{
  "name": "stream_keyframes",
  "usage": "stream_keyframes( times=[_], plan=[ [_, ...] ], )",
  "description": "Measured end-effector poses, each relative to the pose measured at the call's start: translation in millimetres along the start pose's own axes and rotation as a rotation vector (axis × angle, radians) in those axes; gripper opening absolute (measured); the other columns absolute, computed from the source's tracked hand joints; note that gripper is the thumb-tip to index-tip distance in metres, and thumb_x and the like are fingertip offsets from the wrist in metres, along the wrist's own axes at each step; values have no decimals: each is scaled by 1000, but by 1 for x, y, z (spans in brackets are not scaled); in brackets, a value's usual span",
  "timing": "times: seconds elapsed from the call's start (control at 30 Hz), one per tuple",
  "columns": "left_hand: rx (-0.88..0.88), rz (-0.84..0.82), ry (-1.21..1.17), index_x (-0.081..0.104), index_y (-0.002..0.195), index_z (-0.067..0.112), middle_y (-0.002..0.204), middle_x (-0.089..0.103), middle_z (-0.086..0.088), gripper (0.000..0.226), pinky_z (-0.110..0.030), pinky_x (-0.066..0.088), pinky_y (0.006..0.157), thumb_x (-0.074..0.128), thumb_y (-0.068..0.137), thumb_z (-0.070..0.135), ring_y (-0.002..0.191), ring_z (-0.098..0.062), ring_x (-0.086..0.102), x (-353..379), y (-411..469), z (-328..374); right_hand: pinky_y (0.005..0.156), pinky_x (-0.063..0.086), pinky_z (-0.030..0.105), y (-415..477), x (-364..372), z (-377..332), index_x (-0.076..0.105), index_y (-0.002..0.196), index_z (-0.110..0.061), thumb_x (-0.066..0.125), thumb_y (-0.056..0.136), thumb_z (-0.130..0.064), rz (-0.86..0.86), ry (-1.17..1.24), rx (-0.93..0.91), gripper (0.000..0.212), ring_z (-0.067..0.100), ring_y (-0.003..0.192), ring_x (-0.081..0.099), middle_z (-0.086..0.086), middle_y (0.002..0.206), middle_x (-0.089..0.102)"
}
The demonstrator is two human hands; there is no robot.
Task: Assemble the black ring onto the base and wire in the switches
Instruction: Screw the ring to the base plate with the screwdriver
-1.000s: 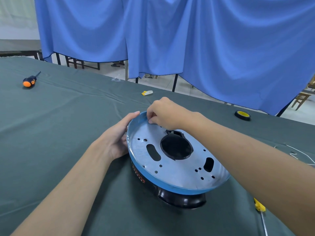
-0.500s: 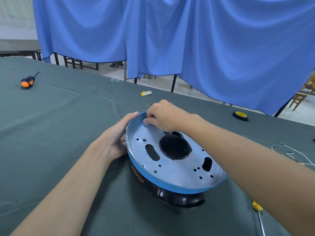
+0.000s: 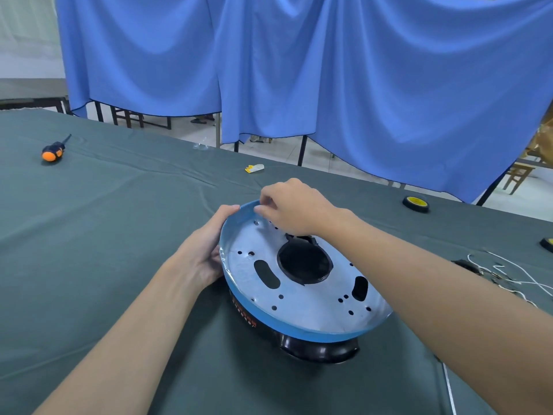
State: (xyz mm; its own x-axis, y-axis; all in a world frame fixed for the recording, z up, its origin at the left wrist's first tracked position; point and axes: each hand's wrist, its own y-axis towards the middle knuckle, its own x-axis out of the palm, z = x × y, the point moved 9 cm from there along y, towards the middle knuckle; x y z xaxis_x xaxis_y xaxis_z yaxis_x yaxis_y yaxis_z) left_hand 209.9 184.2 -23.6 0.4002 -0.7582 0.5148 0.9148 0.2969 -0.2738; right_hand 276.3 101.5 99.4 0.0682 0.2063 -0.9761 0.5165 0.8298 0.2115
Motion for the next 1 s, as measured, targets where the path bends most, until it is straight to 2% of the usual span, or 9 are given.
stream_keyframes(
  times=[0.17, 0.3, 0.4, 0.5, 0.6, 0.67, 0.73, 0.83, 1.0],
  plan=[
    [41, 147, -73, 50, 83, 20, 85, 32, -4, 37, -38, 23, 80, 79, 64, 34, 90, -24, 21, -5, -12, -1, 67, 40, 32, -38, -23, 43, 59, 83, -24, 46, 95, -43, 55, 43, 168, 26, 24, 88, 54, 1, 89, 63],
    [107, 300, -115, 47, 56, 23, 55, 30, 6, 27, -27, 24, 54, 73, 63, 26, 57, -14, 18, -2, -30, -2, 71, 51, 36, -86, -29, 101, 60, 95, -12, 47, 92, -35, 96, -76, 441, 26, 28, 93, 56, 5, 95, 64],
    [161, 435, -182, 45, 63, 21, 54, 33, 4, 25, -20, 22, 41, 70, 63, 23, 48, -14, 19, 0, -44, -7, 68, 45, 34, -120, -19, 133, 49, 93, -14, 46, 91, -45, 46, 32, 666, 32, 30, 92, 53, 6, 96, 55],
    [210, 552, -243, 49, 70, 16, 62, 48, -1, 22, -15, 29, 35, 70, 65, 20, 46, -15, 36, 5, -61, -14, 59, 37, 33, -141, -5, 142, 44, 83, -16, 45, 89, -54, 25, 289, 757, 38, 26, 83, 51, 3, 87, 50],
    [220, 570, -229, 47, 74, 16, 74, 56, -3, 21, -22, 36, 44, 66, 68, 23, 59, -20, 43, 10, -73, -15, 63, 40, 34, -155, -8, 142, 52, 85, -12, 42, 92, -49, 88, 383, 733, 39, 26, 80, 52, 5, 85, 57],
    [204, 554, -177, 49, 79, 18, 85, 58, -5, 17, -30, 38, 57, 62, 70, 26, 72, -23, 44, 12, -78, -13, 60, 39, 32, -166, -12, 145, 45, 73, -13, 39, 94, -40, 133, 399, 741, 34, 26, 67, 46, 6, 75, 52],
    [173, 524, -110, 53, 90, 19, 92, 59, -7, 22, -35, 41, 68, 61, 71, 28, 78, -27, 45, 14, -82, -11, 58, 37, 31, -178, -15, 149, 36, 68, -13, 38, 94, -31, 135, 323, 759, 32, 26, 64, 42, 7, 71, 46],
    [105, 478, -37, 53, 119, 18, 99, 61, -11, 49, -35, 51, 76, 62, 73, 30, 79, -30, 54, 16, -86, -11, 65, 39, 33, -196, -16, 155, 43, 79, -13, 43, 90, -23, 35, 93, 792, 15, 32, 80, 47, 8, 83, 44],
    [31, 461, 59, 40, 130, 17, 90, 60, -16, 62, -36, 51, 57, 66, 77, 32, 73, -27, 63, 14, -97, -10, 69, 41, 33, -219, -8, 146, 37, 76, -16, 45, 85, -21, -201, -127, 756, 14, 32, 84, 49, 6, 90, 43]
  ],
)
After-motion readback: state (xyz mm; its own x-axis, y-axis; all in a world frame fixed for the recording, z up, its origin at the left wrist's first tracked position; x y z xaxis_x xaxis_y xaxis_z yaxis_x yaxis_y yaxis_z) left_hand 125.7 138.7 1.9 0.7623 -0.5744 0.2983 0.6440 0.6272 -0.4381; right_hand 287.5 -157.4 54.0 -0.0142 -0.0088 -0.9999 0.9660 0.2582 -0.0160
